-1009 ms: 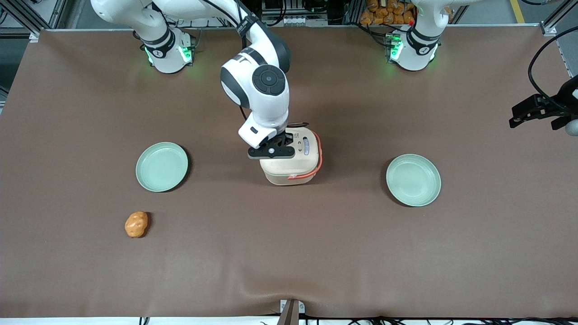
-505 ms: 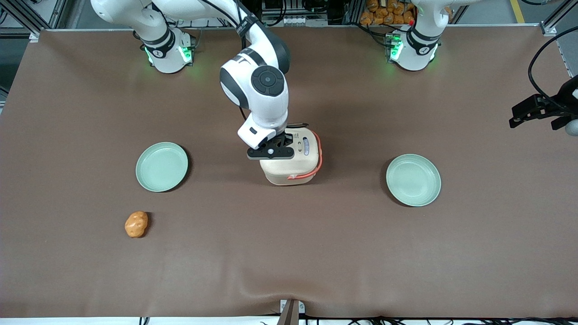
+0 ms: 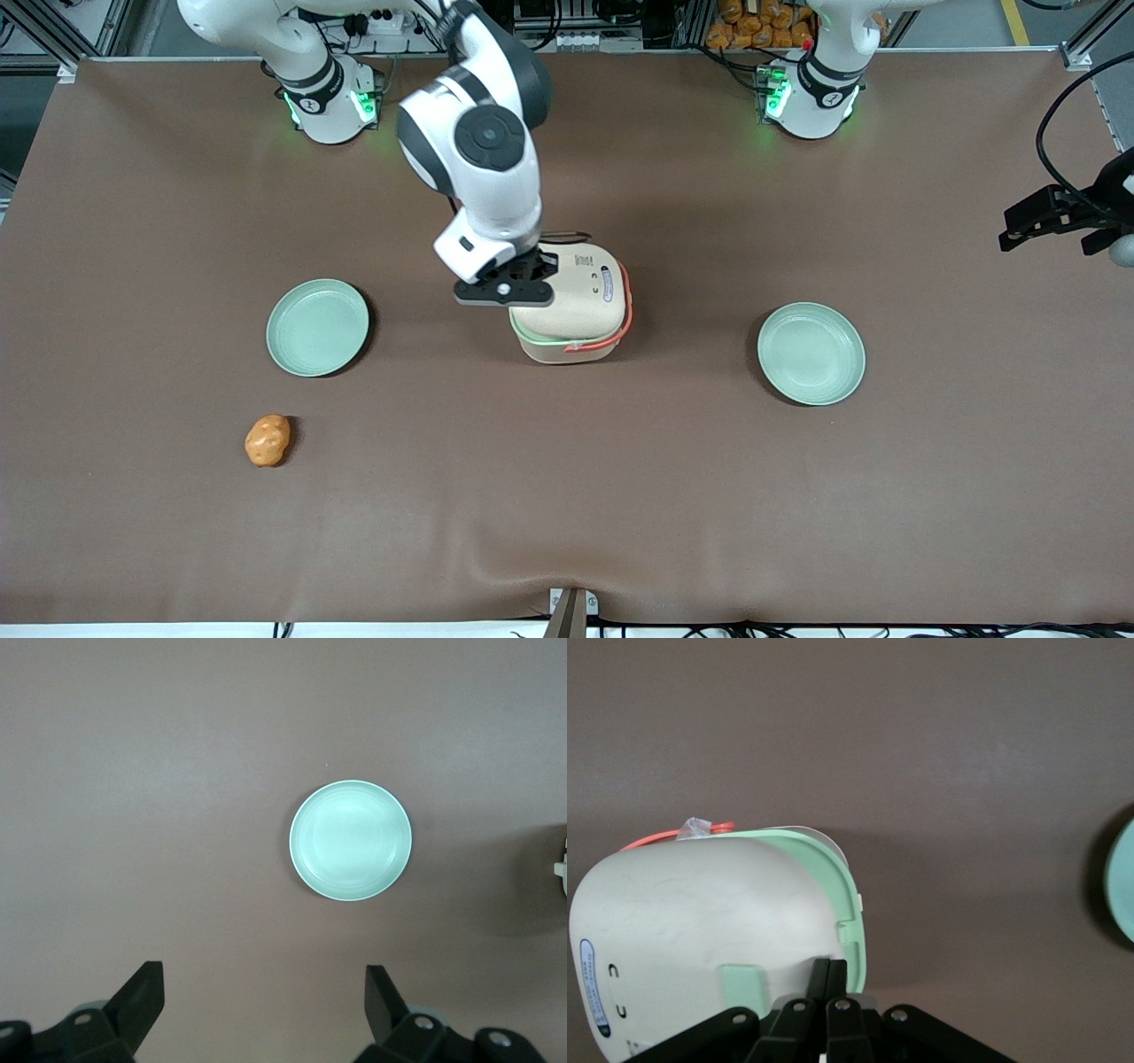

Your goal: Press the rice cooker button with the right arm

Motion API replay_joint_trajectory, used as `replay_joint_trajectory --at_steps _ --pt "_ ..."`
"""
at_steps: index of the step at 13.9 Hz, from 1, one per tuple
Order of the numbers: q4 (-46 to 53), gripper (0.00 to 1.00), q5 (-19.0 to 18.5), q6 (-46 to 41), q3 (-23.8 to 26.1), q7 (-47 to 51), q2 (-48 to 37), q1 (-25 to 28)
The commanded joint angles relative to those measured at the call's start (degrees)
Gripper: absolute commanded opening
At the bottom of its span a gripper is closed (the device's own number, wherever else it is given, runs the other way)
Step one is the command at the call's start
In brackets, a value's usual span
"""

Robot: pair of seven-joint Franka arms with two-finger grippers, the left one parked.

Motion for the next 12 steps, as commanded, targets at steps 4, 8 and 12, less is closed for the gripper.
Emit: replay_joint_trajectory --at_steps 4,8,12 --pt "3.32 0.0 0.12 -9.24 0.16 -2.58 -6.52 -5.37" --pt "3.32 0.28 0.12 -18.73 0.25 -16.25 -13.47 -13.54" --pt "2.79 1.0 -0.05 -23.31 0.34 -26.38 -18.57 -21.89"
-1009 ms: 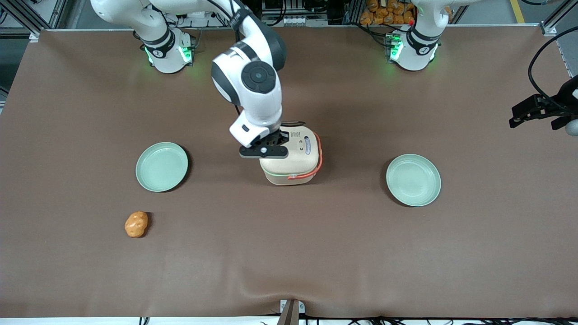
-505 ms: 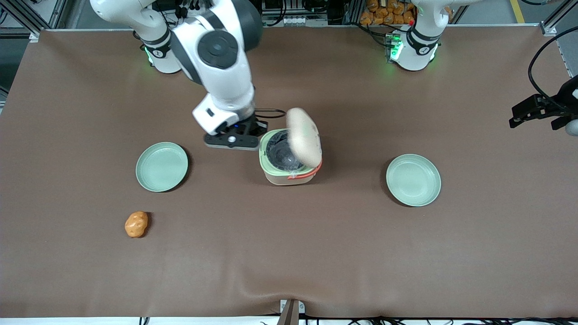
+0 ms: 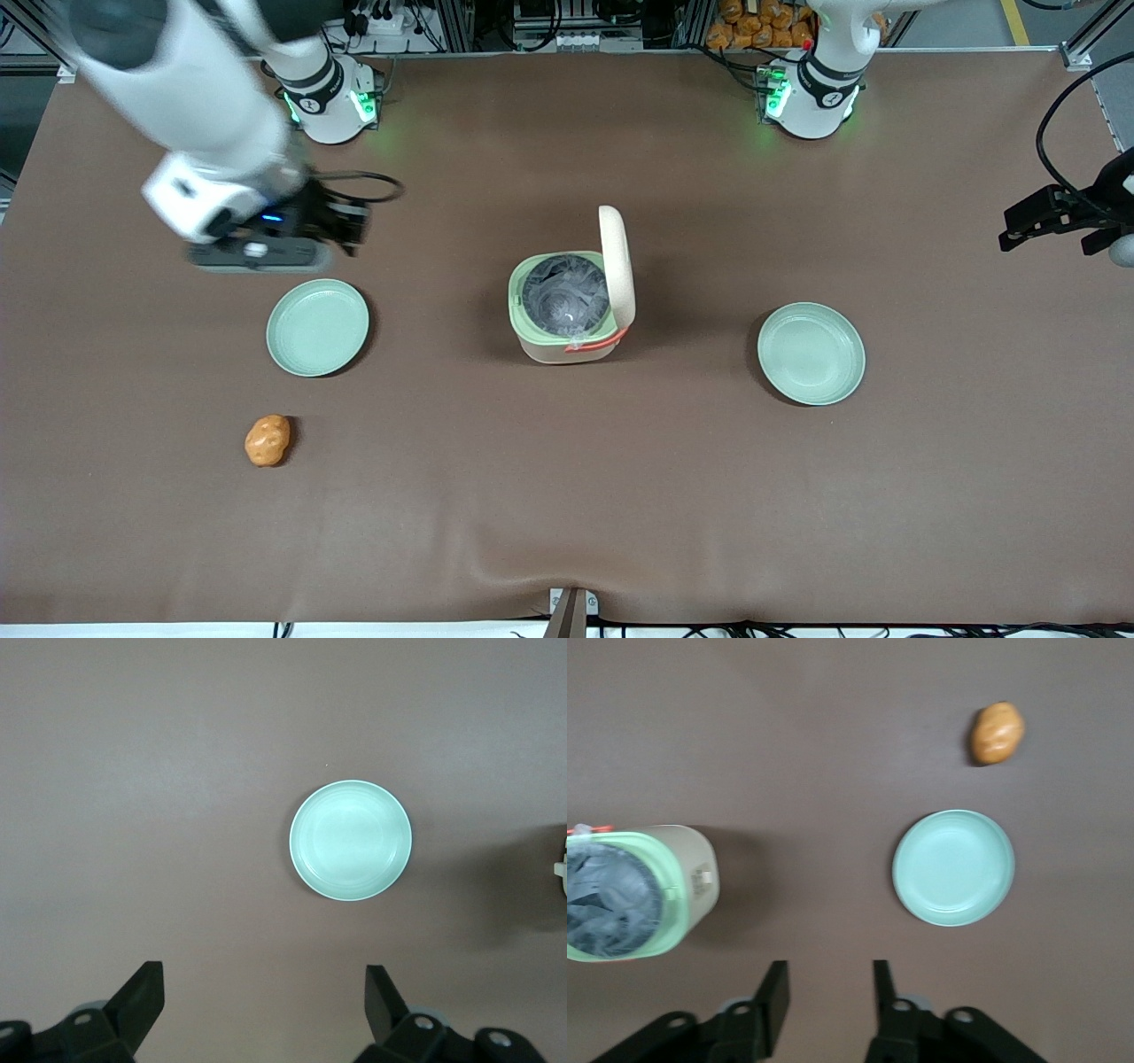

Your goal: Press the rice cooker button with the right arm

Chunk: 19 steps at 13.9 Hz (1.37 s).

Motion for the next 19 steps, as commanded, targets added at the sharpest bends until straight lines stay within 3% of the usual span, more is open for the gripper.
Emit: replay_joint_trajectory --at_steps 1,5,10,16,19 --pt "-1.54 1.0 0.03 -1.91 1.06 -8.16 -3.82 -5.57" --pt "-3.02 1.0 0.03 -4.38 1.06 -17.32 -6.9 -12.96" --pt "-11.01 1.0 0.03 -3.33 1.06 -18.13 -14.01 -18.86" --pt "-24.37 1.0 -0.05 2.9 1.06 -18.65 -23.86 -20.97" --pt "-25.27 1.0 -0.05 3.27 1.06 -18.74 -24.49 -20.98"
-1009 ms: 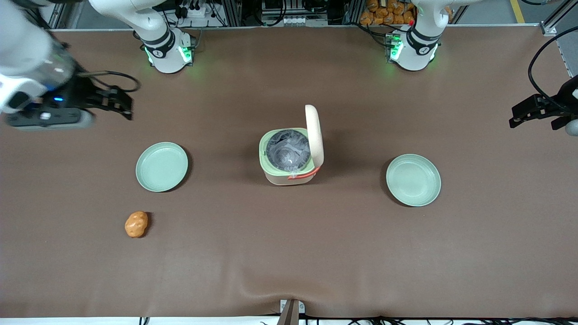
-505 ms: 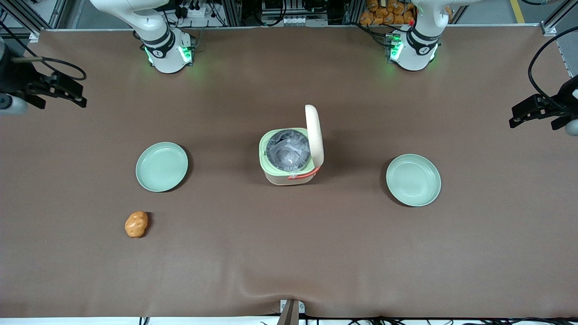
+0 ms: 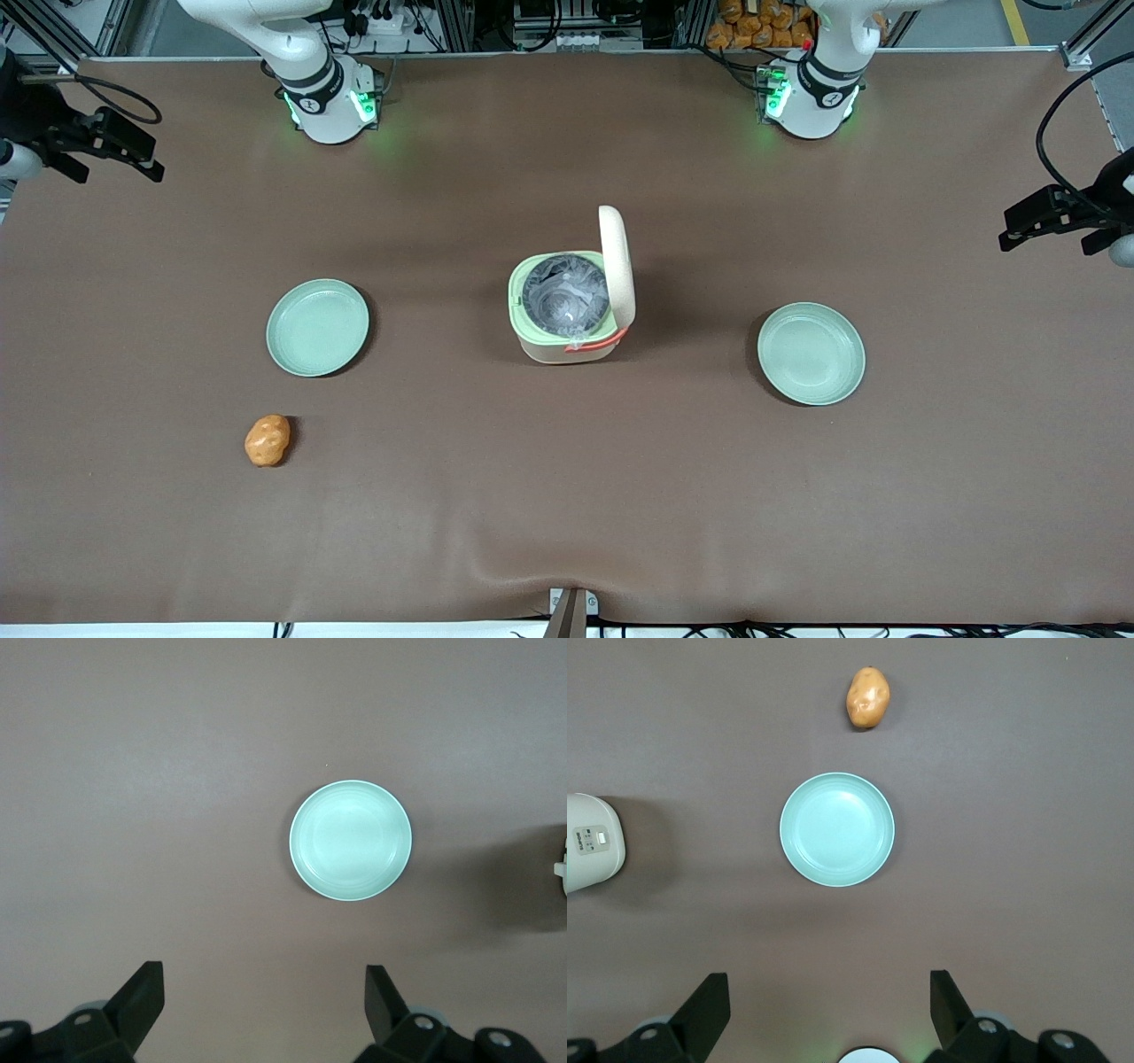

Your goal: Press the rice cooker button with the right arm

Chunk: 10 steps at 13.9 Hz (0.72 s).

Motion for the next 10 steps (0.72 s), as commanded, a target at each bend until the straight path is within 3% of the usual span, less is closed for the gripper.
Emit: replay_joint_trajectory --at_steps 1,10 --pt "-2.36 1.0 -0.05 1.62 1.09 -1.95 -2.25 -1.5" --pt "1.42 1.0 -0.05 1.0 1.09 -6.09 0.04 -2.82"
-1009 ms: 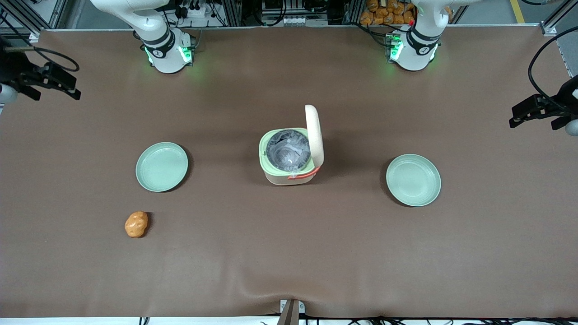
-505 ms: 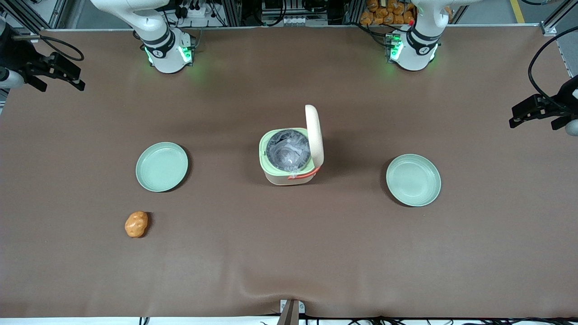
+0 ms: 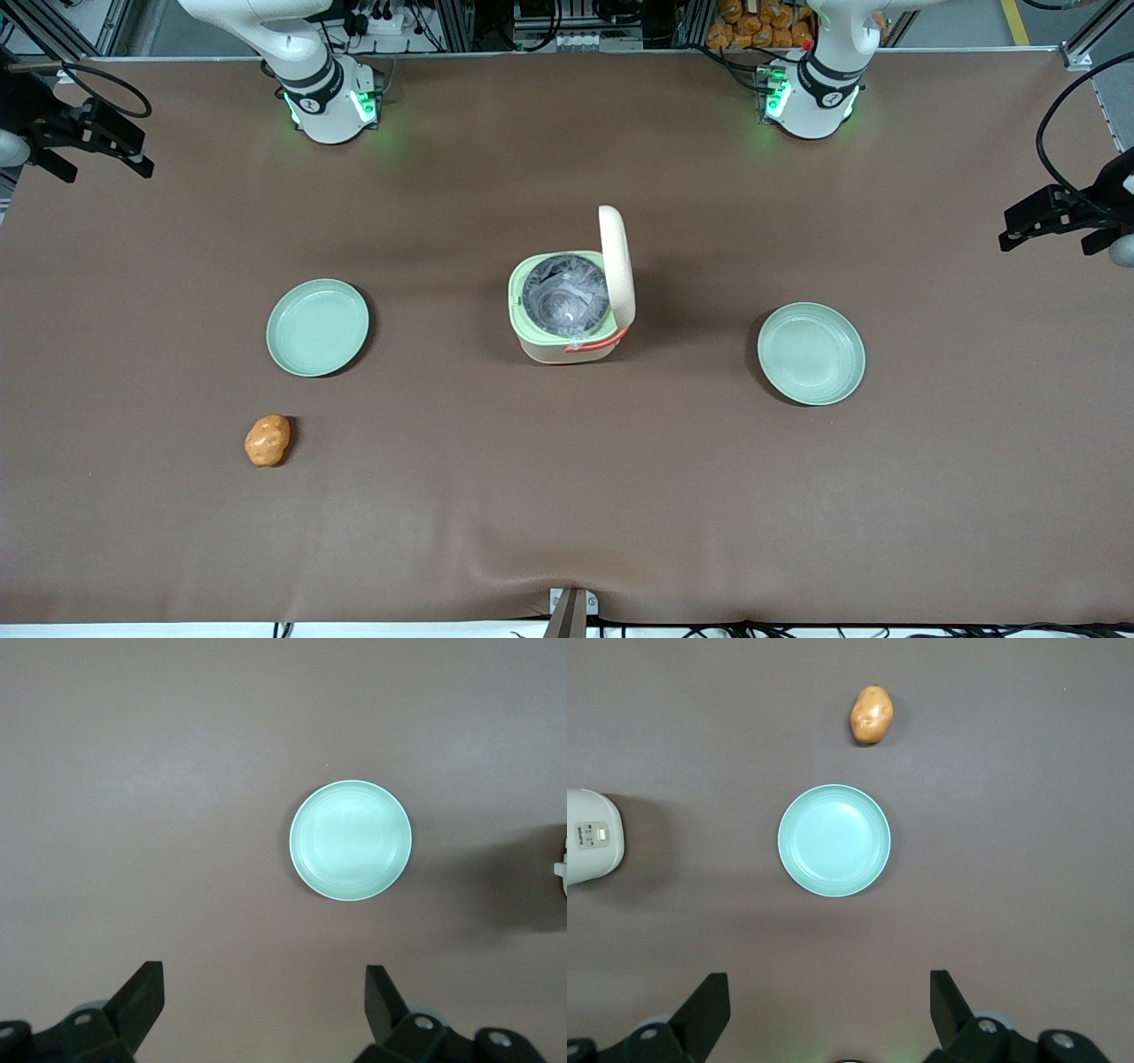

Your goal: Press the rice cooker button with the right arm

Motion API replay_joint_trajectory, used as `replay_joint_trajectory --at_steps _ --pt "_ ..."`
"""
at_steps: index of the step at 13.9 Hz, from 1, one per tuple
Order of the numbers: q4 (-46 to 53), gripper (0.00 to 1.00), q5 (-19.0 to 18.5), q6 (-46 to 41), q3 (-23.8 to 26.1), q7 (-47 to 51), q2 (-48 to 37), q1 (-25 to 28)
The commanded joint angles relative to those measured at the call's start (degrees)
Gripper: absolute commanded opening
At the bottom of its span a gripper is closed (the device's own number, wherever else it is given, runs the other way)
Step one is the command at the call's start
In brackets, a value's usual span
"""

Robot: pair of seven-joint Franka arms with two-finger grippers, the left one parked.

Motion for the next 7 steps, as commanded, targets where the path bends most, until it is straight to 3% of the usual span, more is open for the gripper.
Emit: replay_joint_trajectory --at_steps 1,7 --pt "1.39 1.0 -0.05 -0.53 1.07 -0.98 0.71 -1.65" --pt "1.66 1.0 -0.05 -0.7 1.07 -0.63 1.33 -1.56"
